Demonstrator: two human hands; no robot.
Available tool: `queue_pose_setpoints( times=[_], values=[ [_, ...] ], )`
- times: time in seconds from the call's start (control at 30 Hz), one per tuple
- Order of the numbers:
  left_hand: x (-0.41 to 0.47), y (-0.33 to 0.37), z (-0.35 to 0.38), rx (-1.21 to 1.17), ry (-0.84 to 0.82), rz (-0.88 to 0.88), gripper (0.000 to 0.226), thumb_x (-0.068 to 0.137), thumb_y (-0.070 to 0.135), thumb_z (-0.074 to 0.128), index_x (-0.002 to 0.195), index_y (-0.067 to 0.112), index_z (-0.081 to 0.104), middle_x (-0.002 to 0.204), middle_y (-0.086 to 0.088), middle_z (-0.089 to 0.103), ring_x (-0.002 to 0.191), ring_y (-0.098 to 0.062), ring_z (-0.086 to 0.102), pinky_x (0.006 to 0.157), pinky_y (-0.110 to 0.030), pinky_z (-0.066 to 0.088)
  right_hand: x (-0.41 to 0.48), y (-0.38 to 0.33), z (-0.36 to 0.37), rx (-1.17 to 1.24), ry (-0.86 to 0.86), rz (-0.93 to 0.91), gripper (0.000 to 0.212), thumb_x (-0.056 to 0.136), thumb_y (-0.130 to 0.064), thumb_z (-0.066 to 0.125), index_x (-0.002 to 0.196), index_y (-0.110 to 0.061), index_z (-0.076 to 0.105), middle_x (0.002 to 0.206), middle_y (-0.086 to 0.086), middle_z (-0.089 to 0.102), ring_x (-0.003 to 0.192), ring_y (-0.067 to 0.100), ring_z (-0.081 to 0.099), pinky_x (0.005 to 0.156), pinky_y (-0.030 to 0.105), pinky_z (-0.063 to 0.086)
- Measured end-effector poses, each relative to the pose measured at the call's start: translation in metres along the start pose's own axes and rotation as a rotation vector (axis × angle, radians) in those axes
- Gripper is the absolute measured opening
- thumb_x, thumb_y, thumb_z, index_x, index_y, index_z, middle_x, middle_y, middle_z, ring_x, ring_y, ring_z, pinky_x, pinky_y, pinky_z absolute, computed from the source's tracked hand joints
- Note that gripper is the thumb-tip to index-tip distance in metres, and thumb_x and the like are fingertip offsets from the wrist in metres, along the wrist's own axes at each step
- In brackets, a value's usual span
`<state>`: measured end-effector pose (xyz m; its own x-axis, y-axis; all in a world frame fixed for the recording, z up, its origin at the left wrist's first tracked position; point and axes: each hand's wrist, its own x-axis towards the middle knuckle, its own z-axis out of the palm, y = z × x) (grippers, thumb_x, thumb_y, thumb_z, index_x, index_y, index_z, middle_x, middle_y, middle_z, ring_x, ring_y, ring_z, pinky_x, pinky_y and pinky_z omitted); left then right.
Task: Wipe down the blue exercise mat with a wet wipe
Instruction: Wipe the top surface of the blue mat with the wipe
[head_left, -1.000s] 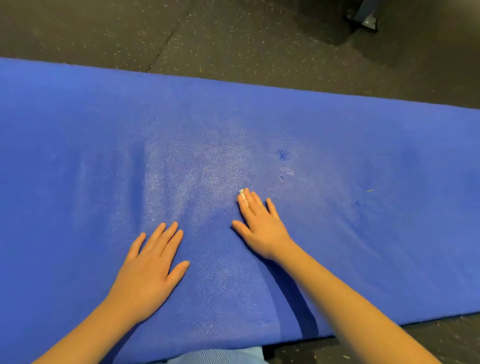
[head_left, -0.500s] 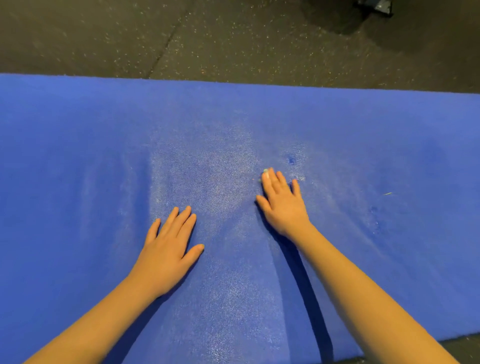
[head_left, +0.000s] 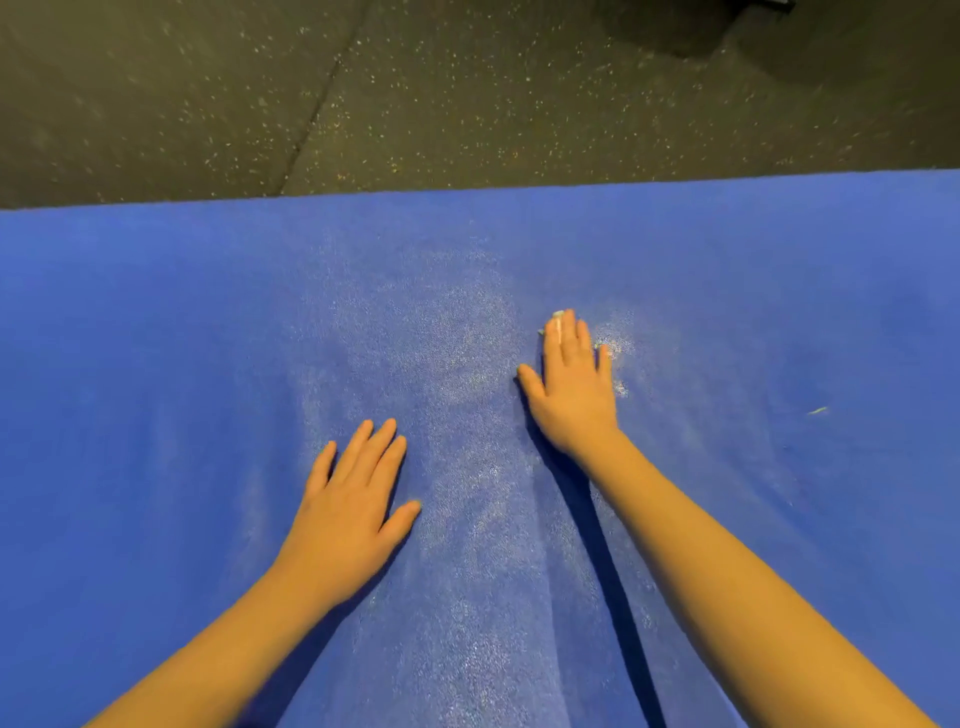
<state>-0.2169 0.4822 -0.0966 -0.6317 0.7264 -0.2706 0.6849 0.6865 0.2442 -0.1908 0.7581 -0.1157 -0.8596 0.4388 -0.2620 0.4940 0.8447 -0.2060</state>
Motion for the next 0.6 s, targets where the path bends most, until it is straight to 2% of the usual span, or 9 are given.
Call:
queue_pose_setpoints(
  times=[0.1, 0.17, 0.2, 0.33, 0.4, 0.5, 0.53, 0.6],
  values=[
    [0.029, -0.008, -0.011, -0.052, 0.035, -0.042, 0.080, 0.085, 0.059, 0.022, 0.146, 0.009, 0.037, 0.157, -0.004, 0.024, 0.146, -0.023, 0.017, 0.116, -0.048, 0.016, -0.007, -0.017, 0.004, -0.044, -0.081, -0.346, 0.071, 0.098, -0.053, 0.022, 0.154, -0.015, 0.002, 0.162, 0.003, -0.006, 0.149, 0.020, -0.006, 0.117, 0.040, -0.008],
    [0.046, -0.013, -0.020, -0.052, 0.038, -0.035, 0.087, 0.081, 0.062, 0.017, 0.149, 0.010, 0.029, 0.159, -0.003, 0.016, 0.147, -0.022, 0.011, 0.117, -0.046, 0.011, 0.003, -0.006, -0.003, -0.129, -0.083, -0.468, 0.072, 0.094, -0.056, 0.011, 0.154, -0.018, 0.001, 0.161, 0.000, -0.005, 0.149, 0.018, -0.005, 0.118, 0.041, -0.007],
    [0.053, -0.016, -0.024, -0.040, 0.029, -0.035, 0.089, 0.080, 0.063, 0.016, 0.150, 0.010, 0.027, 0.160, -0.003, 0.014, 0.148, -0.023, 0.009, 0.117, -0.046, 0.009, 0.015, 0.000, -0.006, -0.141, -0.066, -0.426, 0.069, 0.096, -0.055, 0.012, 0.154, -0.019, 0.001, 0.162, -0.001, -0.005, 0.149, 0.018, -0.005, 0.119, 0.042, -0.006],
    [0.070, -0.024, -0.030, 0.034, -0.042, -0.073, 0.087, 0.082, 0.062, 0.024, 0.152, 0.011, 0.022, 0.161, -0.004, 0.011, 0.148, -0.025, 0.007, 0.117, -0.049, 0.010, 0.059, -0.002, -0.019, -0.058, -0.013, -0.030, 0.064, 0.103, -0.045, 0.027, 0.154, -0.014, 0.004, 0.162, 0.004, -0.003, 0.149, 0.020, -0.004, 0.118, 0.045, -0.003],
    [0.070, -0.026, -0.027, 0.091, -0.057, -0.045, 0.084, 0.084, 0.061, 0.028, 0.147, 0.006, 0.035, 0.156, -0.010, 0.027, 0.144, -0.031, 0.023, 0.111, -0.055, 0.026, 0.067, -0.019, -0.019, -0.024, -0.026, -0.069, 0.068, 0.102, -0.046, 0.028, 0.154, -0.013, 0.002, 0.162, 0.005, -0.006, 0.148, 0.021, -0.005, 0.118, 0.044, -0.004],
    [0.070, -0.029, -0.024, 0.149, -0.040, -0.025, 0.077, 0.085, 0.055, 0.033, 0.136, 0.001, 0.051, 0.145, -0.015, 0.045, 0.132, -0.037, 0.043, 0.097, -0.059, 0.041, 0.073, -0.022, -0.022, -0.108, -0.076, -0.328, 0.069, 0.101, -0.048, 0.029, 0.154, -0.015, 0.000, 0.162, 0.002, -0.006, 0.149, 0.019, -0.005, 0.118, 0.042, -0.004],
    [0.070, -0.028, -0.025, 0.161, -0.037, -0.022, 0.076, 0.085, 0.055, 0.033, 0.135, 0.001, 0.052, 0.144, -0.015, 0.047, 0.131, -0.037, 0.044, 0.096, -0.059, 0.042, 0.080, -0.017, -0.025, -0.141, -0.062, -0.345, 0.068, 0.101, -0.048, 0.029, 0.155, -0.016, 0.001, 0.162, 0.002, -0.005, 0.149, 0.018, -0.004, 0.118, 0.043, -0.004],
    [0.071, -0.029, -0.026, 0.178, -0.016, -0.013, 0.075, 0.085, 0.056, 0.033, 0.134, 0.002, 0.053, 0.143, -0.015, 0.048, 0.130, -0.036, 0.045, 0.095, -0.058, 0.043, 0.099, -0.009, -0.031, -0.145, -0.020, -0.232, 0.066, 0.102, -0.047, 0.027, 0.155, -0.015, 0.003, 0.162, 0.003, -0.003, 0.149, 0.019, -0.002, 0.118, 0.045, -0.003]
  ],
)
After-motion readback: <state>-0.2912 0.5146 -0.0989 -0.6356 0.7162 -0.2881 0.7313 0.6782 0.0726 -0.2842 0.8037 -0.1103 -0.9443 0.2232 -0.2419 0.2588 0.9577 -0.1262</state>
